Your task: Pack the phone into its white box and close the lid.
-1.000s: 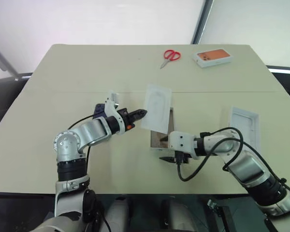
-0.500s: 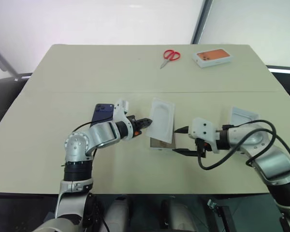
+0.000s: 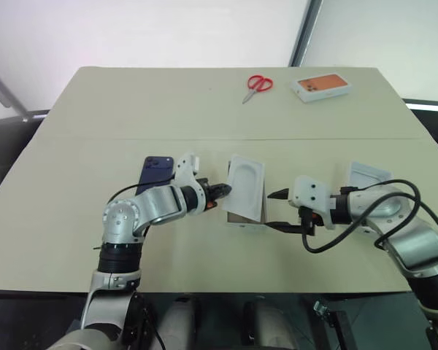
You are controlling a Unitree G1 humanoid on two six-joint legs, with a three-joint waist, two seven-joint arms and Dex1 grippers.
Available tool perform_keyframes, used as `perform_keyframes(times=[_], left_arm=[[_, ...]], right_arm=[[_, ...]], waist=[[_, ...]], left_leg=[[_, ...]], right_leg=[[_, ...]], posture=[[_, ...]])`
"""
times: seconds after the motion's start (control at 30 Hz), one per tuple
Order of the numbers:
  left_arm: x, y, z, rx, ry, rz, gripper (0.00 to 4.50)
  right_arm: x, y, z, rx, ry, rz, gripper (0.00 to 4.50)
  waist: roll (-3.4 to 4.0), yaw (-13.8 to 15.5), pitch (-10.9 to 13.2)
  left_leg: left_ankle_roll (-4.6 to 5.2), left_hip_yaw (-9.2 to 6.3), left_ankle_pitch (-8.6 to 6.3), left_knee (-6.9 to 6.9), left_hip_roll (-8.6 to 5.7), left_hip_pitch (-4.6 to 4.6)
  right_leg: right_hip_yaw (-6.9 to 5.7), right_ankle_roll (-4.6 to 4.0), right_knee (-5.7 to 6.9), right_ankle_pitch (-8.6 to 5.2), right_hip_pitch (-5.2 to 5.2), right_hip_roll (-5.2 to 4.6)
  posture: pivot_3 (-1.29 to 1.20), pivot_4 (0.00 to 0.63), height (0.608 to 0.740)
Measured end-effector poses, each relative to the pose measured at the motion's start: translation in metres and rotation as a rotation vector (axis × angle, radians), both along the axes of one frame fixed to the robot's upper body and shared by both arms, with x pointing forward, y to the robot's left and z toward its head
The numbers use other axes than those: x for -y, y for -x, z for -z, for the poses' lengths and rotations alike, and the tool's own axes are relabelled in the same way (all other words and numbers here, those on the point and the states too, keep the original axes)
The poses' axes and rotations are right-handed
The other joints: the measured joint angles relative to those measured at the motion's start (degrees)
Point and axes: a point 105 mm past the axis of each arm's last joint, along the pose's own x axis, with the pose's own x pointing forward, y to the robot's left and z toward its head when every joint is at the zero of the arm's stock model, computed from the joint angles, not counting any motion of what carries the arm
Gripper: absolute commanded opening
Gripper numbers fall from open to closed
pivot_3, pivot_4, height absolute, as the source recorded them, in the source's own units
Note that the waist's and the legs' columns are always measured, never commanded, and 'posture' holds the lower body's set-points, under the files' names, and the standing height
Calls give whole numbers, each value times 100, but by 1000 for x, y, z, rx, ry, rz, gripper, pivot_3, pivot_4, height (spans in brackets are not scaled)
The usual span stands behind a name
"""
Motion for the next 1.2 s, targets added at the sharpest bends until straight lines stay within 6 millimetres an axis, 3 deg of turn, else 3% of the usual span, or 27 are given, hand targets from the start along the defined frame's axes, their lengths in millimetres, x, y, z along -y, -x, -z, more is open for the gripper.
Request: perform_keyframes(times=[0.03, 0.27, 0.47, 0.57, 0.67, 0.73, 0.9, 1.2], left_arm=[[1, 1, 1, -5, 0, 7, 928], [-6, 5, -3, 13, 4, 32, 4438], [-28, 15, -24, 145, 1, 70, 4438], [-60, 15, -25, 302, -146, 9, 4497], [-92, 6, -38, 517, -278, -106, 4497], [-102, 6, -42, 616, -342, -105, 4497], [-107, 19, -17, 717, -524, 89, 4497], [-108, 36, 4, 763, -583, 255, 4497]], right_arm=[[0, 0, 0, 2, 0, 0, 3463], [2, -4, -1, 11, -3, 13, 3463], [2, -15, -9, 54, -30, 50, 3463], [-7, -30, -20, 84, -93, 96, 2615], [-13, -40, -23, 95, -112, 134, 1109], [-18, -44, -17, 83, -98, 141, 64], [-41, -57, -1, 55, -84, 156, 64], [-52, -105, 13, 113, -53, 290, 64]], waist=[[0, 0, 0], [1, -4, 0], [2, -25, -1], [6, -90, 0], [8, -109, 1], [7, -87, 1], [12, -130, 4], [18, -153, 7]], left_leg=[[0, 0, 0, 0, 0, 0], [0, 0, 0, 0, 1, 0], [-1, 0, 0, -2, 3, 1], [-3, 6, 2, -10, 5, 2], [-4, 5, 3, -17, 5, 1], [-2, 5, 2, -17, 3, 1], [8, 6, -4, -19, 2, -2], [9, 6, -5, -26, 8, -3]], right_leg=[[0, 0, 0, 0, 0, 0], [0, 0, 0, 0, 0, 0], [1, -1, 0, 0, -2, 2], [4, -4, 0, -1, -6, 7], [4, -5, -4, -2, -5, 6], [4, -5, -10, -2, -3, 3], [5, -5, -12, -2, -6, 1], [4, -5, -8, 0, -18, 3]], posture=[[0, 150, 697], [0, 150, 697], [0, 150, 697], [0, 150, 697], [0, 150, 697], [0, 150, 697], [0, 150, 697], [0, 150, 697]])
